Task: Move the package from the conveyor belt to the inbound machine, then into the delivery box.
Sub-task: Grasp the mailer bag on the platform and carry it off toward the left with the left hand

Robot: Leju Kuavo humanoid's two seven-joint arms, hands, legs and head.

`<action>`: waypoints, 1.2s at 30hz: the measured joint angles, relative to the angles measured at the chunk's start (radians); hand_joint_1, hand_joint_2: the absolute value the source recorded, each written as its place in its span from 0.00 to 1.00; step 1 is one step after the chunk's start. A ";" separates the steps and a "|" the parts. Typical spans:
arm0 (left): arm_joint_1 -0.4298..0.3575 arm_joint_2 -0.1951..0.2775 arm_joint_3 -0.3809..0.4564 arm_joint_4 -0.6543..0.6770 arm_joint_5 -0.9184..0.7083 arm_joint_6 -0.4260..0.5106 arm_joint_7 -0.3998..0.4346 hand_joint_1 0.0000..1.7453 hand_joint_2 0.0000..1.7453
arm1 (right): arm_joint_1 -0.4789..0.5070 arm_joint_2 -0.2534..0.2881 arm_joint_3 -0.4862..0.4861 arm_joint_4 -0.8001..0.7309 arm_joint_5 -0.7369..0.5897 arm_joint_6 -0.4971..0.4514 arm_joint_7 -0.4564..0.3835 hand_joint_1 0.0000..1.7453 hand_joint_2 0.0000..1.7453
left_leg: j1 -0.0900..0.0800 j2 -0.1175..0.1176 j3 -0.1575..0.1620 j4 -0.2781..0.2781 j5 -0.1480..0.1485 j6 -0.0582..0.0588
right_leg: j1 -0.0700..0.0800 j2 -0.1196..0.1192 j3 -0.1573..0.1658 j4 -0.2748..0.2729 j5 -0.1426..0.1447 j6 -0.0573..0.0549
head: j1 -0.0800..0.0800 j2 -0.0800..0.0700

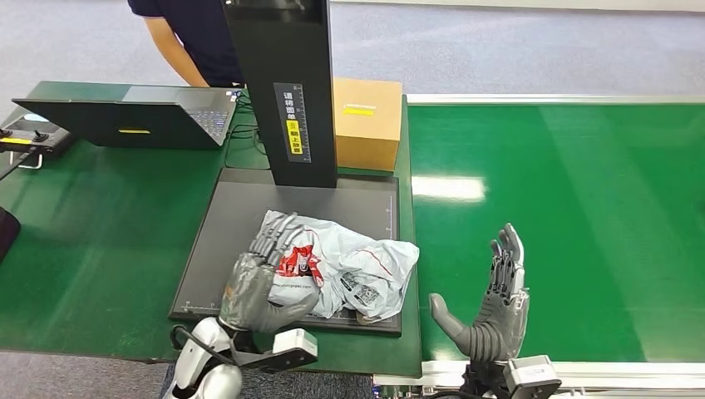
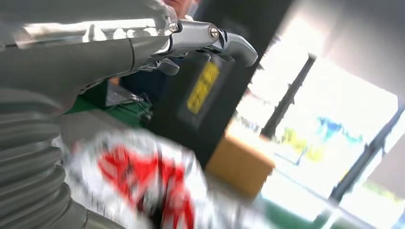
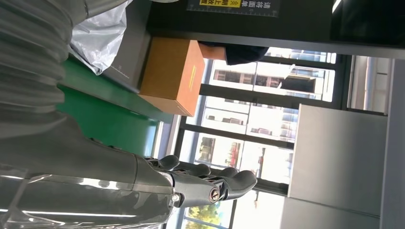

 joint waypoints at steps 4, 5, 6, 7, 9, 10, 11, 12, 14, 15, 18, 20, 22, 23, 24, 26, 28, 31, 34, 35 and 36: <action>-0.037 0.011 -0.036 0.066 -0.053 -0.066 0.043 0.00 1.00 | -0.006 0.000 -0.006 0.010 0.002 0.005 0.000 0.00 1.00 | 0.000 0.000 0.000 0.000 0.000 0.000 | 0.000 0.000 0.000 0.000 0.000 0.000 | 0.000 0.000; -0.046 0.013 -0.043 0.084 -0.064 -0.075 0.052 0.00 1.00 | -0.008 0.001 -0.008 0.013 0.003 0.005 0.000 0.00 1.00 | 0.000 0.000 0.000 0.000 0.000 0.000 | 0.000 0.000 0.000 0.000 0.000 0.000 | 0.000 0.000; -0.055 0.015 -0.048 0.101 -0.073 -0.079 0.061 0.00 1.00 | -0.009 0.001 -0.009 0.015 0.003 0.005 0.000 0.00 1.00 | 0.000 0.000 0.000 0.000 0.000 0.000 | 0.000 0.000 0.000 0.000 0.000 0.000 | 0.000 0.000; -0.064 0.017 -0.052 0.118 -0.082 -0.081 0.070 0.00 1.00 | -0.011 0.001 -0.010 0.018 0.004 0.005 0.000 0.00 1.00 | 0.000 0.000 0.000 0.000 0.000 0.000 | 0.000 0.000 0.000 0.000 0.000 0.000 | 0.000 0.000; -0.085 0.019 -0.057 0.153 -0.091 -0.082 0.084 0.00 1.00 | -0.013 0.001 -0.012 0.023 0.006 0.005 0.000 0.00 1.00 | 0.000 0.000 0.000 0.000 0.000 0.000 | 0.000 0.000 0.000 0.000 0.000 0.000 | 0.000 0.000; -0.096 0.020 -0.057 0.168 -0.091 -0.082 0.088 0.00 1.00 | -0.014 0.001 -0.012 0.025 0.007 0.005 0.000 0.00 1.00 | 0.000 0.000 0.000 0.000 0.000 0.000 | 0.000 0.000 0.000 0.000 0.000 0.000 | 0.000 0.000; -0.106 0.020 -0.057 0.183 -0.089 -0.082 0.091 0.00 1.00 | -0.015 0.002 -0.012 0.027 0.009 0.005 0.000 0.00 1.00 | 0.000 0.000 0.000 0.000 0.000 0.000 | 0.000 0.000 0.000 0.000 0.000 0.000 | 0.000 0.000; -0.117 0.021 -0.057 0.198 -0.086 -0.082 0.094 0.00 1.00 | -0.015 0.002 -0.012 0.030 0.009 0.005 0.000 0.00 1.00 | 0.000 0.000 0.000 0.000 0.000 0.000 | 0.000 0.000 0.000 0.000 0.000 0.000 | 0.000 0.000; -0.139 0.021 -0.054 0.228 -0.077 -0.080 0.103 0.00 1.00 | -0.017 0.003 -0.012 0.034 0.010 0.005 0.000 0.00 1.00 | 0.000 0.000 0.000 0.000 0.000 0.000 | 0.000 0.000 0.000 0.000 0.000 0.000 | 0.000 0.000; -0.150 0.021 -0.050 0.243 -0.074 -0.078 0.107 0.00 1.00 | -0.017 0.004 -0.012 0.037 0.010 0.005 0.000 0.00 1.00 | 0.000 0.000 0.000 0.000 0.000 0.000 | 0.000 0.000 0.000 0.000 0.000 0.000 | 0.000 0.000; -0.175 0.022 -0.037 0.286 -0.066 -0.068 0.117 0.00 1.00 | -0.018 0.009 -0.014 0.044 0.010 0.005 0.000 0.00 1.00 | 0.000 0.000 0.000 0.000 0.000 0.000 | 0.000 0.000 0.000 0.000 0.000 0.000 | 0.000 0.000; -0.187 0.022 -0.027 0.312 -0.063 -0.063 0.118 0.26 1.00 | -0.019 0.011 -0.014 0.048 0.011 0.005 0.000 0.00 1.00 | 0.000 0.000 0.000 0.000 0.000 0.000 | 0.000 0.000 0.000 0.000 0.000 0.000 | 0.000 0.000; -0.197 0.022 -0.016 0.335 -0.059 -0.061 0.115 0.76 1.00 | -0.019 0.012 -0.015 0.051 0.011 0.004 0.000 0.00 1.00 | 0.000 0.000 0.000 0.000 0.000 0.000 | 0.000 0.000 0.000 0.000 0.000 0.000 | 0.000 0.000; -0.201 0.022 -0.012 0.346 -0.056 -0.060 0.113 1.00 1.00 | -0.019 0.012 -0.015 0.053 0.012 0.003 0.000 0.00 1.00 | 0.000 0.000 0.000 0.000 0.000 0.000 | 0.000 0.000 0.000 0.000 0.000 0.000 | 0.000 0.000; -0.205 0.022 -0.008 0.356 -0.054 -0.059 0.110 1.00 1.00 | -0.019 0.012 -0.015 0.055 0.012 0.002 0.000 0.00 1.00 | 0.000 0.000 0.000 0.000 0.000 0.000 | 0.000 0.000 0.000 0.000 0.000 0.000 | 0.000 0.000; -0.211 0.022 0.001 0.376 -0.053 -0.046 0.103 1.00 1.00 | -0.019 0.013 -0.015 0.058 0.014 0.000 0.000 0.00 1.00 | 0.000 0.000 0.000 0.000 0.000 0.000 | 0.000 0.000 0.000 0.000 0.000 0.000 | 0.000 0.000; -0.216 0.022 0.009 0.391 -0.055 -0.022 0.099 1.00 1.00 | -0.019 0.016 -0.016 0.060 0.014 0.000 0.000 0.00 1.00 | 0.000 0.000 0.000 0.000 0.000 0.000 | 0.000 0.000 0.000 0.000 0.000 0.000 | 0.000 0.000; -0.219 0.022 0.020 0.401 -0.054 0.016 0.094 1.00 1.00 | -0.019 0.019 -0.016 0.061 0.016 0.004 0.000 0.00 1.00 | 0.000 0.000 0.000 0.000 0.000 0.000 | 0.000 0.000 0.000 0.000 0.000 0.000 | 0.000 0.000; -0.219 0.022 0.033 0.400 -0.041 0.054 0.080 1.00 1.00 | -0.019 0.021 -0.018 0.064 0.019 0.009 0.000 0.00 1.00 | 0.000 0.000 0.000 0.000 0.000 0.000 | 0.000 0.000 0.000 0.000 0.000 0.000 | 0.000 0.000; -0.218 0.022 0.037 0.399 -0.035 0.067 0.074 1.00 1.00 | -0.019 0.022 -0.019 0.065 0.020 0.010 0.000 0.00 1.00 | 0.000 0.000 0.000 0.000 0.000 0.000 | 0.000 0.000 0.000 0.000 0.000 0.000 | 0.000 0.000; -0.217 0.022 0.041 0.396 -0.029 0.079 0.067 1.00 1.00 | -0.019 0.024 -0.020 0.066 0.020 0.010 0.000 0.00 1.00 | 0.000 0.000 0.000 0.000 0.000 0.000 | 0.000 0.000 0.000 0.000 0.000 0.000 | 0.000 0.000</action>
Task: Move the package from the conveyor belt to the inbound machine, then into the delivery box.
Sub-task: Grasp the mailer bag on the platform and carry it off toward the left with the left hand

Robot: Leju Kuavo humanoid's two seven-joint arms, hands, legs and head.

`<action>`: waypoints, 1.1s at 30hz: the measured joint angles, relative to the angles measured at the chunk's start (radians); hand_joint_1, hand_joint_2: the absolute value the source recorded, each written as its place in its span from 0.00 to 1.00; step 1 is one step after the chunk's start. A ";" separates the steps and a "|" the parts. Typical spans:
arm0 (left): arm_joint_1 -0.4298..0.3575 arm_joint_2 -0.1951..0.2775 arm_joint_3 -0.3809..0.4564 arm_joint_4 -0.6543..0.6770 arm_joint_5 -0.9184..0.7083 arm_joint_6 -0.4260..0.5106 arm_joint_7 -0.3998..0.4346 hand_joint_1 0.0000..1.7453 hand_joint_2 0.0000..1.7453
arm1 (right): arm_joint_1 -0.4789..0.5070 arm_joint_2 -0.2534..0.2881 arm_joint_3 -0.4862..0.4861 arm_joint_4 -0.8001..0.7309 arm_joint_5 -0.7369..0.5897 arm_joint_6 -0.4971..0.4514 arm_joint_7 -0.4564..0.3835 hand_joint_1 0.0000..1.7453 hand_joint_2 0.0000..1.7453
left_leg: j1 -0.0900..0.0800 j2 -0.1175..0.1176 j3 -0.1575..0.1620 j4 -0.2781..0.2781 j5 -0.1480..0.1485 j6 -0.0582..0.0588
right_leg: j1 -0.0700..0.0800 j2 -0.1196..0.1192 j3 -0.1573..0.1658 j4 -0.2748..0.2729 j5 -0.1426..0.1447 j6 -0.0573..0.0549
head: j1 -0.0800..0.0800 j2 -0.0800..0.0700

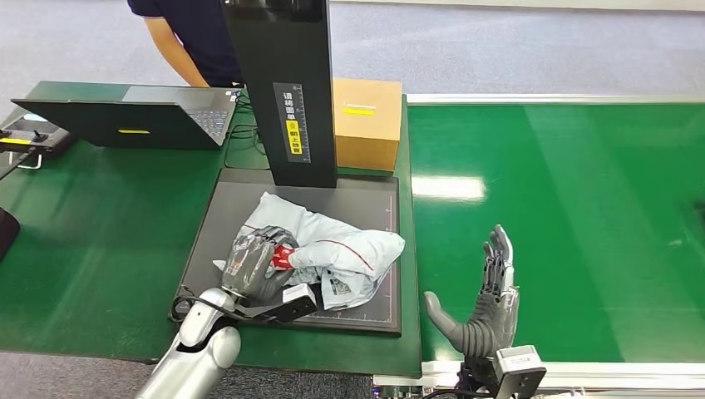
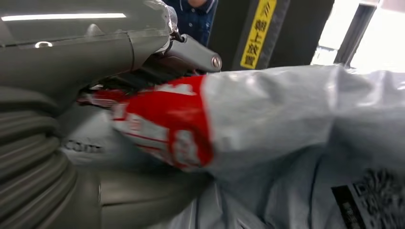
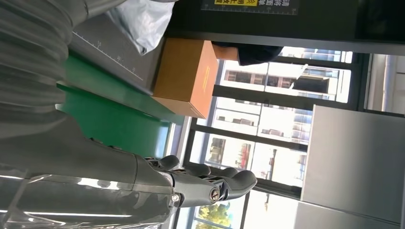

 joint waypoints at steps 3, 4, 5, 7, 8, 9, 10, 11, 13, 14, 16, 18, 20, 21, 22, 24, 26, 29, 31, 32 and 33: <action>0.010 0.000 0.014 -0.023 0.025 0.044 -0.029 1.00 1.00 | 0.001 0.003 -0.004 0.001 0.001 -0.006 0.000 0.00 1.00 | 0.000 0.000 0.000 0.000 0.000 0.000 | 0.000 0.000 0.000 0.000 0.000 0.000 | 0.000 0.000; 0.015 0.000 0.018 -0.033 0.034 0.059 -0.039 1.00 1.00 | 0.001 0.004 -0.005 0.001 0.001 -0.008 0.000 0.00 1.00 | 0.000 0.000 0.000 0.000 0.000 0.000 | 0.000 0.000 0.000 0.000 0.000 0.000 | 0.000 0.000; 0.018 0.000 0.022 -0.043 0.045 0.074 -0.050 1.00 1.00 | 0.001 0.004 -0.006 0.001 0.002 -0.011 0.000 0.00 1.00 | 0.000 0.000 0.000 0.000 0.000 0.000 | 0.000 0.000 0.000 0.000 0.000 0.000 | 0.000 0.000; 0.028 0.000 0.029 -0.064 0.075 0.099 -0.076 1.00 1.00 | 0.002 0.004 -0.006 0.001 0.002 -0.013 0.000 0.00 1.00 | 0.000 0.000 0.000 0.000 0.000 0.000 | 0.000 0.000 0.000 0.000 0.000 0.000 | 0.000 0.000; 0.033 0.000 0.033 -0.077 0.094 0.112 -0.092 1.00 1.00 | 0.003 0.004 -0.006 0.001 0.002 -0.014 0.000 0.00 1.00 | 0.000 0.000 0.000 0.000 0.000 0.000 | 0.000 0.000 0.000 0.000 0.000 0.000 | 0.000 0.000; 0.039 0.000 0.038 -0.092 0.116 0.125 -0.108 1.00 1.00 | 0.004 0.004 -0.006 0.001 0.003 -0.014 0.000 0.00 1.00 | 0.000 0.000 -0.001 0.000 0.000 0.000 | 0.000 0.000 -0.001 0.000 0.000 0.000 | 0.000 0.000; 0.045 0.000 0.042 -0.108 0.139 0.140 -0.124 1.00 1.00 | 0.006 0.004 -0.006 0.001 0.003 -0.014 0.000 0.00 1.00 | 0.000 0.000 -0.001 0.000 0.000 0.000 | 0.000 0.000 -0.001 0.000 0.000 0.000 | 0.000 0.000; 0.051 0.000 0.047 -0.124 0.169 0.156 -0.141 1.00 1.00 | 0.007 0.004 -0.007 0.001 0.003 -0.015 0.000 0.00 1.00 | 0.000 0.000 -0.001 0.000 0.000 0.000 | 0.000 0.000 -0.001 0.000 0.000 0.000 | 0.000 0.000; 0.063 -0.001 0.060 -0.161 0.249 0.187 -0.180 1.00 1.00 | 0.008 0.004 -0.007 0.001 0.004 -0.019 0.000 0.00 1.00 | 0.000 0.000 -0.001 0.000 0.000 0.000 | 0.000 0.000 -0.001 0.000 0.000 0.000 | 0.000 0.000; 0.068 -0.001 0.069 -0.181 0.301 0.197 -0.202 1.00 1.00 | 0.009 0.004 -0.007 0.001 0.004 -0.023 0.000 0.00 1.00 | 0.000 0.000 -0.001 0.000 0.000 0.000 | 0.000 0.000 -0.001 0.000 0.000 0.000 | 0.000 0.000; 0.077 -0.001 0.091 -0.223 0.416 0.204 -0.250 1.00 1.00 | 0.010 0.004 -0.007 0.002 0.003 -0.032 0.000 0.00 1.00 | 0.000 0.000 -0.001 0.000 0.000 0.000 | 0.000 0.000 -0.001 0.000 0.000 0.000 | 0.000 0.000; 0.084 -0.001 0.116 -0.259 0.526 0.203 -0.294 1.00 1.00 | 0.010 0.004 -0.006 0.003 0.002 -0.042 0.000 0.00 1.00 | 0.000 0.000 -0.001 0.000 0.000 0.000 | 0.000 0.000 -0.001 0.000 0.000 0.000 | 0.000 0.000; 0.088 0.000 0.143 -0.289 0.610 0.204 -0.316 1.00 1.00 | 0.010 0.004 -0.006 0.004 0.001 -0.051 0.000 0.00 1.00 | 0.000 0.000 -0.001 0.000 0.000 0.000 | 0.000 0.000 -0.001 0.000 0.000 0.000 | 0.000 0.000; 0.089 0.002 0.158 -0.301 0.651 0.201 -0.322 1.00 1.00 | 0.010 0.004 -0.006 0.004 0.000 -0.055 0.000 0.00 1.00 | 0.000 0.000 -0.001 0.000 0.000 0.000 | 0.000 0.000 -0.001 0.000 0.000 0.000 | 0.000 0.000; 0.088 0.004 0.172 -0.310 0.691 0.196 -0.325 1.00 1.00 | 0.010 0.004 -0.005 0.005 -0.002 -0.059 0.000 0.00 1.00 | 0.000 0.000 -0.001 0.000 0.000 0.000 | 0.000 0.000 -0.001 0.000 0.000 0.000 | 0.000 0.000; 0.085 0.013 0.198 -0.320 0.773 0.178 -0.327 1.00 1.00 | 0.010 0.004 -0.002 0.007 -0.005 -0.064 0.000 0.00 1.00 | 0.000 0.000 -0.001 0.000 0.000 0.000 | 0.000 0.000 -0.001 0.000 0.000 0.000 | 0.000 0.000; 0.077 0.022 0.223 -0.320 0.833 0.162 -0.328 1.00 1.00 | 0.009 0.004 0.003 0.009 -0.007 -0.066 0.000 0.00 1.00 | 0.000 0.000 -0.001 0.000 0.000 0.000 | 0.000 0.000 -0.001 0.000 0.000 0.000 | 0.000 0.000; 0.039 0.036 0.267 -0.293 0.878 0.170 -0.328 1.00 1.00 | 0.007 0.004 0.014 0.014 -0.007 -0.077 0.000 0.00 1.00 | 0.000 0.000 -0.001 0.000 0.000 0.000 | 0.000 0.000 -0.001 0.000 0.000 0.000 | 0.000 0.000; 0.005 0.045 0.302 -0.257 0.898 0.197 -0.328 1.00 1.00 | 0.005 0.004 0.025 0.018 -0.007 -0.085 0.000 0.00 1.00 | 0.000 0.000 -0.001 0.000 0.000 0.000 | 0.000 0.000 -0.001 0.000 0.000 0.000 | 0.000 0.000; -0.012 0.049 0.322 -0.236 0.906 0.217 -0.328 1.00 1.00 | 0.005 0.004 0.031 0.020 -0.007 -0.087 0.000 0.00 1.00 | 0.000 0.000 -0.001 0.000 0.001 0.000 | 0.000 0.000 -0.001 0.000 0.000 0.000 | 0.000 0.000; -0.029 0.053 0.343 -0.214 0.913 0.236 -0.328 1.00 1.00 | 0.003 0.004 0.037 0.022 -0.007 -0.089 0.000 0.00 1.00 | 0.000 0.000 -0.001 0.000 0.001 0.000 | 0.000 0.000 -0.001 0.000 0.000 0.000 | 0.000 0.000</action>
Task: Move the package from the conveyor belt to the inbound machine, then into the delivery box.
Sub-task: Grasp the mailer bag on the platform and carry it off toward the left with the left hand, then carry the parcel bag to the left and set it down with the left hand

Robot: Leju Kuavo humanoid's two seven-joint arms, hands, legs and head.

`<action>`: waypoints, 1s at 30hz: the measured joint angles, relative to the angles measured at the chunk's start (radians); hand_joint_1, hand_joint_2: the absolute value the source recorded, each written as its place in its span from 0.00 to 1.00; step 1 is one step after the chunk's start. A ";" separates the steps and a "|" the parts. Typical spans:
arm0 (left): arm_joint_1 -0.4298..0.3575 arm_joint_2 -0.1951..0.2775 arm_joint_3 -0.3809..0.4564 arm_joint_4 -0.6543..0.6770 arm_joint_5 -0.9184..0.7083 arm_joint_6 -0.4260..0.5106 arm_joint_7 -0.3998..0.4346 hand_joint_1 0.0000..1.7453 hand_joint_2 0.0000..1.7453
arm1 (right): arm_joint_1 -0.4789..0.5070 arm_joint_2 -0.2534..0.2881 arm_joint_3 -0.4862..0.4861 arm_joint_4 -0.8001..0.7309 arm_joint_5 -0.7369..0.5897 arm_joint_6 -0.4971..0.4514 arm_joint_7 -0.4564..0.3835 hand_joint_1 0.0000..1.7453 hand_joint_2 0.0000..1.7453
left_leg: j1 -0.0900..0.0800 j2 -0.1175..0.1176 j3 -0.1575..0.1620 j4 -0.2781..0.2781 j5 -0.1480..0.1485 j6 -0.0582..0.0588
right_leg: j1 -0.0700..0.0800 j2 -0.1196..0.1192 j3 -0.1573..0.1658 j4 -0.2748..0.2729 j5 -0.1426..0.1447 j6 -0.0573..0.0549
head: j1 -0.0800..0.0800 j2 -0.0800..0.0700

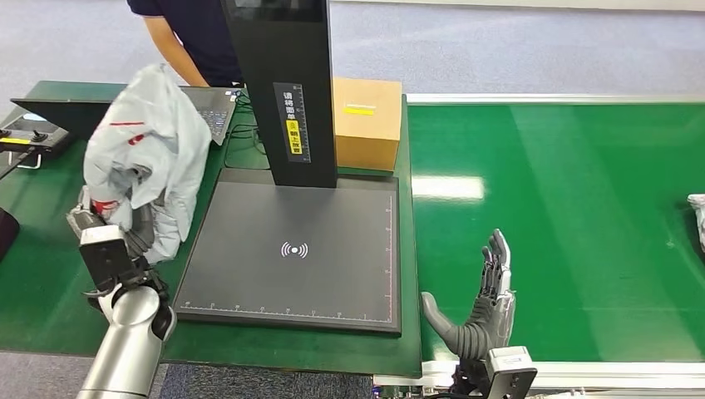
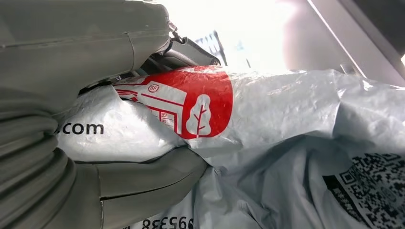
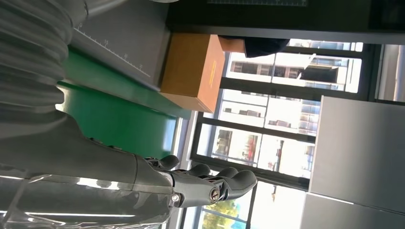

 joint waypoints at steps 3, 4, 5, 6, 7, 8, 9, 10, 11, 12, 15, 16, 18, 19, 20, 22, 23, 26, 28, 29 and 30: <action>-0.052 0.012 0.077 0.081 0.024 0.035 0.000 1.00 1.00 | -0.006 0.000 0.016 0.007 -0.003 -0.006 0.000 0.00 1.00 | 0.000 0.000 0.000 0.000 0.000 0.000 | 0.000 0.000 0.000 0.000 0.000 0.000 | 0.000 0.000; -0.071 0.019 0.103 0.112 0.037 0.039 0.000 1.00 1.00 | -0.008 0.000 0.020 0.010 -0.005 -0.007 0.000 0.00 1.00 | 0.000 0.000 0.000 0.000 0.000 0.000 | 0.000 0.000 0.000 0.000 0.000 0.000 | 0.000 0.000; -0.091 0.026 0.130 0.148 0.048 0.042 0.000 1.00 1.00 | -0.010 -0.001 0.024 0.012 -0.006 -0.007 0.000 0.00 1.00 | 0.000 0.000 0.000 0.000 0.001 0.000 | 0.000 0.000 0.000 0.000 0.000 0.000 | 0.000 0.000; -0.112 0.035 0.154 0.184 0.050 0.043 0.000 1.00 1.00 | -0.012 -0.001 0.028 0.015 -0.007 -0.007 0.000 0.00 1.00 | 0.000 0.000 0.000 0.000 0.001 0.000 | 0.000 0.000 0.000 0.000 0.000 0.000 | 0.000 0.000; -0.134 0.043 0.182 0.225 0.036 0.044 0.000 1.00 1.00 | -0.014 -0.001 0.032 0.018 -0.008 -0.008 0.000 0.00 1.00 | 0.001 0.000 0.000 0.000 0.001 0.000 | 0.001 0.000 0.000 0.000 0.000 0.000 | 0.000 0.000; -0.158 0.051 0.215 0.267 0.009 0.044 0.000 1.00 1.00 | -0.017 -0.002 0.036 0.021 -0.009 -0.010 0.000 0.00 1.00 | 0.001 0.000 -0.001 0.000 0.001 -0.001 | 0.001 0.000 0.000 0.001 0.000 0.000 | 0.000 0.000; -0.182 0.058 0.256 0.309 -0.033 0.045 0.000 1.00 1.00 | -0.020 -0.002 0.040 0.024 -0.010 -0.011 0.000 0.00 1.00 | 0.001 0.000 -0.001 0.000 0.001 -0.001 | 0.001 0.000 -0.001 0.001 0.000 0.000 | 0.000 0.000; -0.209 0.063 0.302 0.351 -0.082 0.045 0.000 1.00 1.00 | -0.023 -0.002 0.043 0.027 -0.012 -0.013 0.000 0.00 1.00 | 0.001 0.000 -0.001 0.000 0.001 -0.001 | 0.001 0.000 -0.001 0.001 0.000 0.000 | 0.000 0.000; -0.236 0.069 0.351 0.391 -0.131 0.046 0.000 1.00 1.00 | -0.025 -0.002 0.046 0.031 -0.014 -0.014 0.000 0.00 1.00 | 0.001 0.001 -0.001 0.000 0.001 -0.001 | 0.001 0.000 -0.001 0.001 0.000 -0.001 | 0.000 0.000; -0.263 0.075 0.401 0.431 -0.181 0.047 0.000 1.00 1.00 | -0.028 -0.002 0.049 0.034 -0.016 -0.016 0.000 0.00 1.00 | 0.001 0.001 -0.001 0.000 0.001 -0.001 | 0.001 0.000 -0.001 0.001 0.000 -0.001 | 0.000 0.000; -0.333 0.092 0.558 0.536 -0.317 0.048 0.000 0.42 1.00 | -0.034 -0.003 0.055 0.042 -0.018 -0.027 0.000 0.00 1.00 | 0.001 0.001 -0.001 0.000 0.001 -0.001 | 0.001 0.000 -0.001 0.001 0.000 -0.001 | 0.000 0.000; -0.351 0.096 0.614 0.565 -0.365 0.048 0.000 0.18 1.00 | -0.035 -0.003 0.057 0.044 -0.018 -0.029 0.000 0.00 1.00 | 0.001 0.001 -0.001 0.000 0.001 -0.001 | 0.001 0.000 -0.001 0.001 0.000 -0.001 | 0.000 0.000; -0.385 0.101 0.721 0.611 -0.456 0.049 0.000 0.00 1.00 | -0.036 -0.004 0.061 0.048 -0.018 -0.031 0.000 0.00 1.00 | 0.001 0.001 -0.001 0.000 0.001 -0.001 | 0.001 0.000 -0.001 0.001 0.000 -0.001 | 0.000 0.000; -0.403 0.104 0.780 0.632 -0.496 0.049 0.000 0.00 1.00 | -0.037 -0.004 0.063 0.049 -0.019 -0.032 0.000 0.00 1.00 | 0.001 0.001 -0.001 0.000 0.001 -0.001 | 0.001 0.000 -0.001 0.001 0.000 -0.001 | 0.000 0.000; -0.419 0.106 0.831 0.650 -0.520 0.049 0.000 0.00 1.00 | -0.037 -0.004 0.066 0.050 -0.020 -0.033 0.000 0.00 1.00 | 0.001 0.001 -0.001 0.000 0.001 -0.001 | 0.000 0.000 -0.001 0.001 0.000 -0.001 | 0.000 0.000; -0.442 0.109 0.907 0.676 -0.526 0.049 -0.001 0.00 1.00 | -0.038 -0.005 0.069 0.053 -0.022 -0.036 0.000 0.00 1.00 | 0.001 0.001 -0.001 0.000 0.001 -0.001 | 0.000 0.000 -0.001 0.001 0.000 -0.001 | 0.000 0.000; -0.450 0.110 0.928 0.685 -0.518 0.049 -0.001 0.00 1.00 | -0.038 -0.005 0.070 0.054 -0.022 -0.037 0.000 0.00 1.00 | 0.001 0.001 -0.001 0.000 0.001 -0.001 | 0.000 0.000 -0.001 0.001 0.000 -0.001 | 0.000 0.000; -0.460 0.111 0.946 0.700 -0.459 0.050 -0.002 0.00 1.00 | -0.039 -0.006 0.072 0.057 -0.023 -0.042 0.000 0.00 1.00 | 0.000 0.001 -0.001 0.000 0.001 -0.001 | 0.000 0.000 -0.001 0.001 0.000 -0.001 | 0.000 0.000; -0.460 0.109 0.929 0.705 -0.383 0.046 -0.003 0.00 1.00 | -0.040 -0.007 0.073 0.059 -0.024 -0.046 0.000 0.00 1.00 | 0.000 0.001 -0.001 0.000 0.001 -0.001 | 0.000 0.000 -0.001 0.001 0.000 -0.001 | 0.000 0.000; -0.457 0.108 0.910 0.706 -0.334 0.041 -0.003 0.00 1.00 | -0.039 -0.007 0.073 0.060 -0.025 -0.048 0.000 0.00 1.00 | 0.000 0.001 0.000 0.000 0.001 -0.001 | 0.000 0.000 -0.001 0.001 0.000 -0.001 | 0.000 0.000; -0.453 0.107 0.886 0.707 -0.285 0.031 -0.003 0.00 1.00 | -0.039 -0.007 0.073 0.060 -0.025 -0.050 0.000 0.00 1.00 | 0.000 0.001 0.000 0.000 0.001 -0.001 | 0.000 0.000 -0.001 0.001 0.000 -0.001 | 0.000 0.000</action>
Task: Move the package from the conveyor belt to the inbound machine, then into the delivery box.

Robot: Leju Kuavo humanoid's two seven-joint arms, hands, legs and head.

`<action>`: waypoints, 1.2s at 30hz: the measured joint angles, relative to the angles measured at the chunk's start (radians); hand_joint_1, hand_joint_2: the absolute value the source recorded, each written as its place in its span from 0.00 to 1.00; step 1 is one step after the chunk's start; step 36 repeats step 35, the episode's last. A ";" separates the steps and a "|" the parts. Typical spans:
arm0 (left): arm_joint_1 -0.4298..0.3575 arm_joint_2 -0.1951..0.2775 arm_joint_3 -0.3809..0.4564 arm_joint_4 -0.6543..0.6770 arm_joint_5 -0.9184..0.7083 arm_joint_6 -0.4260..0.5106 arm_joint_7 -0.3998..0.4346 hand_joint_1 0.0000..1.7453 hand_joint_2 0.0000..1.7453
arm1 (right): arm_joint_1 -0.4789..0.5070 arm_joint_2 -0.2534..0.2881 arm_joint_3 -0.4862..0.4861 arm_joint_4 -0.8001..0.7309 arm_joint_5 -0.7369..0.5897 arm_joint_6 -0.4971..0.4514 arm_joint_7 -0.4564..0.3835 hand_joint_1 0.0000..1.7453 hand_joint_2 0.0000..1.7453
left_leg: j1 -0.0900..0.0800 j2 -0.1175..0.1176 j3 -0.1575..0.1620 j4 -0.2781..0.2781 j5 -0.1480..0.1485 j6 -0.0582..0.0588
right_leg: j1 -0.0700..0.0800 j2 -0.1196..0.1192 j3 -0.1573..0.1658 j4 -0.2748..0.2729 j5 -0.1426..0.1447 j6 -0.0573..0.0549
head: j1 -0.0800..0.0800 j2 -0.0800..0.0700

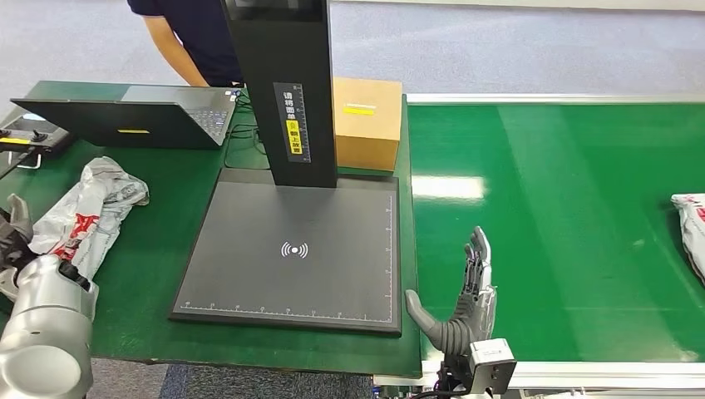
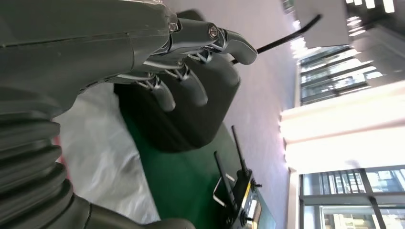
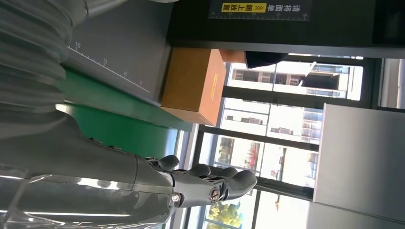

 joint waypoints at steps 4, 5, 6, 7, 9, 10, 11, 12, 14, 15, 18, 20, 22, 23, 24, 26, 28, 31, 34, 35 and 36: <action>0.048 -0.018 -0.151 -0.025 0.177 -0.115 0.000 0.00 1.00 | 0.001 -0.001 0.000 0.000 0.000 -0.017 0.000 0.00 1.00 | 0.000 0.000 0.000 0.000 0.000 0.000 | 0.000 0.000 0.000 0.000 0.000 0.000 | 0.000 0.000; 0.070 -0.028 -0.199 -0.047 0.225 -0.165 -0.001 0.00 1.00 | 0.002 -0.001 0.000 0.000 0.000 -0.020 0.000 0.00 1.00 | 0.000 0.000 0.000 0.000 0.000 0.000 | 0.000 0.000 0.000 0.000 0.000 0.000 | 0.000 0.000; 0.096 -0.041 -0.250 -0.074 0.268 -0.218 -0.001 0.00 1.00 | 0.003 -0.001 0.000 0.000 0.000 -0.021 0.000 0.00 1.00 | 0.000 0.000 0.000 0.000 0.000 0.000 | 0.000 0.000 0.000 0.000 0.000 0.000 | 0.000 0.000; 0.124 -0.055 -0.300 -0.106 0.307 -0.276 -0.001 0.00 1.00 | 0.003 -0.002 0.000 0.000 0.000 -0.022 0.000 0.00 1.00 | 0.000 0.000 0.000 0.000 0.000 0.000 | 0.000 0.000 0.000 0.000 0.000 0.000 | 0.000 0.000; 0.184 -0.081 -0.403 -0.177 0.361 -0.381 -0.002 0.00 1.00 | 0.004 -0.002 0.000 0.000 0.000 -0.022 0.000 0.00 1.00 | -0.001 0.000 0.000 0.000 0.000 0.000 | -0.001 0.000 0.000 0.000 0.000 0.000 | 0.000 0.000; 0.213 -0.092 -0.449 -0.213 0.378 -0.422 -0.002 0.00 1.00 | 0.004 -0.003 0.000 0.000 0.000 -0.022 0.000 0.00 1.00 | -0.001 0.000 0.000 0.000 0.000 0.000 | -0.001 0.000 0.000 0.000 0.000 0.000 | 0.000 0.000; 0.241 -0.102 -0.493 -0.250 0.389 -0.456 -0.002 0.00 1.00 | 0.005 -0.003 0.000 0.000 0.000 -0.021 0.000 0.00 1.00 | -0.001 0.000 0.000 0.000 0.000 0.001 | -0.001 0.000 0.000 -0.001 0.000 0.000 | 0.000 0.000; 0.270 -0.110 -0.536 -0.288 0.395 -0.488 -0.002 0.00 1.00 | 0.006 -0.004 0.000 0.000 0.000 -0.021 0.000 0.00 1.00 | -0.001 0.000 0.000 0.000 -0.001 0.001 | -0.001 0.000 0.000 -0.001 0.000 0.000 | 0.000 0.000; 0.339 -0.124 -0.624 -0.373 0.404 -0.555 -0.003 0.00 1.00 | 0.008 -0.005 0.000 0.000 0.000 -0.021 0.000 0.00 1.00 | -0.001 0.000 0.000 0.000 -0.001 0.001 | -0.001 0.000 0.000 -0.001 0.000 0.000 | 0.000 0.000; 0.377 -0.129 -0.670 -0.421 0.408 -0.586 -0.003 0.00 1.00 | 0.009 -0.005 0.000 0.000 0.000 -0.021 0.000 0.00 1.00 | -0.001 0.000 0.000 0.000 -0.001 0.001 | -0.001 0.000 0.000 -0.001 0.000 0.000 | 0.000 0.000; 0.483 -0.151 -0.806 -0.546 0.391 -0.607 -0.003 0.00 1.00 | 0.011 -0.007 -0.001 0.004 0.015 -0.033 0.000 0.00 1.00 | -0.001 0.000 0.000 0.000 -0.002 0.001 | -0.001 0.000 0.000 -0.001 -0.001 0.000 | 0.000 0.000; 0.532 -0.165 -0.888 -0.594 0.366 -0.574 -0.003 0.00 1.00 | 0.010 -0.007 -0.001 0.013 0.036 -0.047 0.000 0.00 1.00 | -0.001 0.000 0.000 0.000 -0.002 0.001 | -0.001 0.000 0.000 -0.001 -0.001 0.000 | 0.000 0.000; 0.567 -0.179 -0.964 -0.621 0.349 -0.536 -0.003 0.00 1.00 | 0.007 -0.007 -0.001 0.035 0.064 -0.053 0.000 0.00 1.00 | -0.001 0.000 0.000 0.000 -0.002 0.001 | -0.001 0.000 0.000 -0.001 -0.001 0.000 | 0.000 0.000; 0.581 -0.184 -1.000 -0.629 0.345 -0.521 -0.003 0.00 1.00 | 0.005 -0.007 -0.001 0.050 0.078 -0.051 0.000 0.00 1.00 | -0.001 0.000 0.000 0.000 -0.002 0.001 | -0.001 0.000 0.000 -0.001 -0.001 0.000 | 0.000 0.000; 0.594 -0.190 -1.031 -0.635 0.343 -0.513 -0.003 0.00 1.00 | 0.002 -0.007 -0.001 0.066 0.091 -0.046 0.000 0.00 1.00 | -0.001 0.000 0.000 0.000 -0.002 0.001 | -0.001 0.000 0.000 -0.001 -0.001 0.000 | 0.000 0.000; 0.617 -0.199 -1.081 -0.646 0.343 -0.510 -0.003 0.00 1.00 | -0.004 -0.007 -0.001 0.096 0.108 -0.037 0.000 0.00 1.00 | -0.001 0.000 0.000 0.000 -0.002 0.001 | -0.001 0.000 0.000 -0.001 -0.001 0.000 | 0.000 0.000; 0.635 -0.206 -1.117 -0.653 0.342 -0.509 -0.003 0.00 1.00 | -0.011 -0.007 -0.001 0.122 0.118 -0.030 0.000 0.00 1.00 | -0.001 0.000 0.000 0.000 -0.002 0.001 | -0.001 0.000 0.000 -0.001 -0.001 0.000 | 0.000 0.000; 0.655 -0.213 -1.153 -0.658 0.336 -0.503 -0.003 0.00 1.00 | -0.023 -0.006 -0.001 0.158 0.123 -0.015 0.000 0.00 1.00 | -0.001 0.000 0.000 0.000 -0.002 0.001 | -0.001 0.000 0.000 -0.001 -0.001 0.000 | 0.000 0.000; 0.671 -0.219 -1.171 -0.658 0.324 -0.484 -0.003 0.00 1.00 | -0.036 -0.003 -0.002 0.187 0.121 0.004 0.000 0.00 1.00 | -0.001 0.000 0.000 0.000 -0.002 0.001 | -0.001 0.000 0.000 -0.001 -0.001 0.000 | 0.000 0.000; 0.673 -0.220 -1.173 -0.658 0.322 -0.481 -0.003 0.00 1.00 | -0.038 -0.002 -0.002 0.192 0.120 0.008 0.000 0.00 1.00 | -0.001 0.000 0.000 0.000 -0.002 0.001 | -0.001 0.000 0.000 -0.001 -0.001 0.000 | 0.000 0.000; 0.673 -0.220 -1.173 -0.658 0.322 -0.481 -0.003 0.00 1.00 | -0.038 -0.002 -0.002 0.192 0.120 0.008 0.000 0.00 1.00 | -0.001 0.000 0.000 0.000 -0.002 0.001 | -0.001 0.000 0.000 -0.001 -0.001 0.000 | 0.000 0.000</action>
